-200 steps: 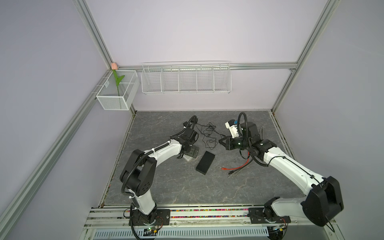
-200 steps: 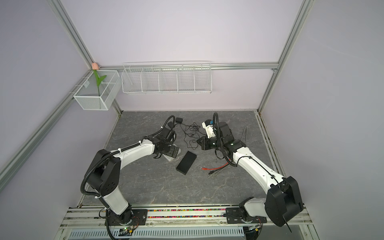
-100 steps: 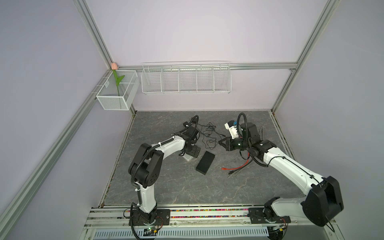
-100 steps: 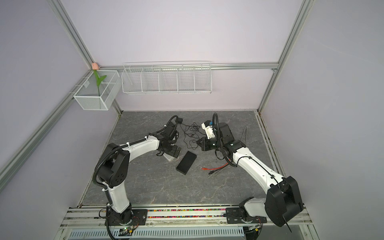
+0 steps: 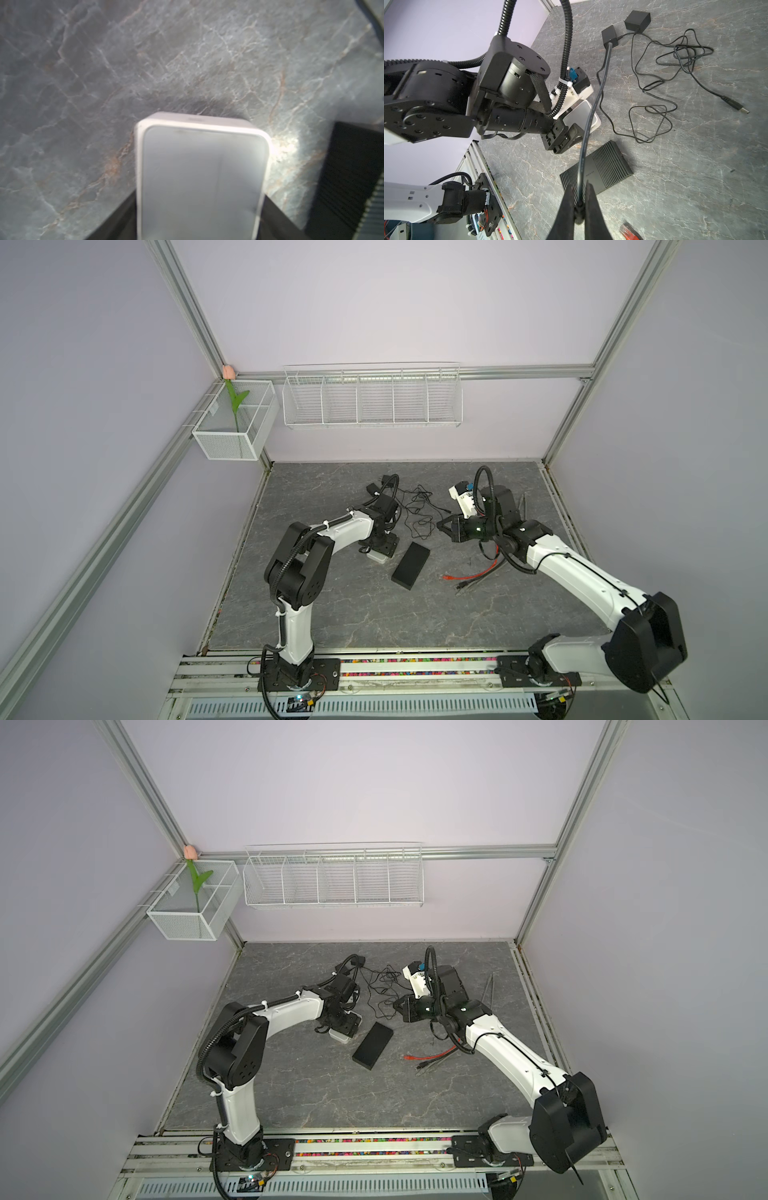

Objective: Insert the plug into the switch port
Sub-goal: 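Close the left gripper on the white router and lift it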

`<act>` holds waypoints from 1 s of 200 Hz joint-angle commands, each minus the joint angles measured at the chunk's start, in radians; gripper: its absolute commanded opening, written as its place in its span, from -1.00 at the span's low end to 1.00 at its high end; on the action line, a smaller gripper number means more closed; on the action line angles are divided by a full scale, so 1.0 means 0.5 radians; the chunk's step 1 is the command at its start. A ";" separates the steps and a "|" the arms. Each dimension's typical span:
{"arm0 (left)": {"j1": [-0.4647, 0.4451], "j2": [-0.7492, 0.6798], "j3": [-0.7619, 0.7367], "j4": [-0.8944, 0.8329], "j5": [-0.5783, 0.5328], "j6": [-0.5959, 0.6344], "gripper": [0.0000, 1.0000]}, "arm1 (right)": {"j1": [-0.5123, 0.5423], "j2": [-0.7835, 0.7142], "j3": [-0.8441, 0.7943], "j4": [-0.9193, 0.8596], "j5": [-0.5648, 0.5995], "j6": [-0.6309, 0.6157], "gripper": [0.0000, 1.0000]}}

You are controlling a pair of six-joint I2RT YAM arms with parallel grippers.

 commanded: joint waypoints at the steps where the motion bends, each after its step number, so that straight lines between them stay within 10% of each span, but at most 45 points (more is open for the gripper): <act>1: 0.005 0.106 -0.016 -0.098 0.061 0.004 0.21 | -0.003 -0.032 -0.022 0.050 -0.024 0.000 -0.87; 82: 0.008 -0.245 -0.176 -0.003 0.246 -0.039 -1.00 | -0.045 -0.111 -0.043 0.045 -0.040 0.012 -0.87; 171: -0.049 -1.376 -0.765 0.789 0.870 -0.055 -1.00 | -0.129 -0.331 -0.215 0.561 -0.390 0.376 -0.87; 200: -0.280 -1.650 -1.012 1.103 0.711 0.088 -1.00 | -0.103 -0.408 -0.345 0.932 -0.515 0.519 -0.87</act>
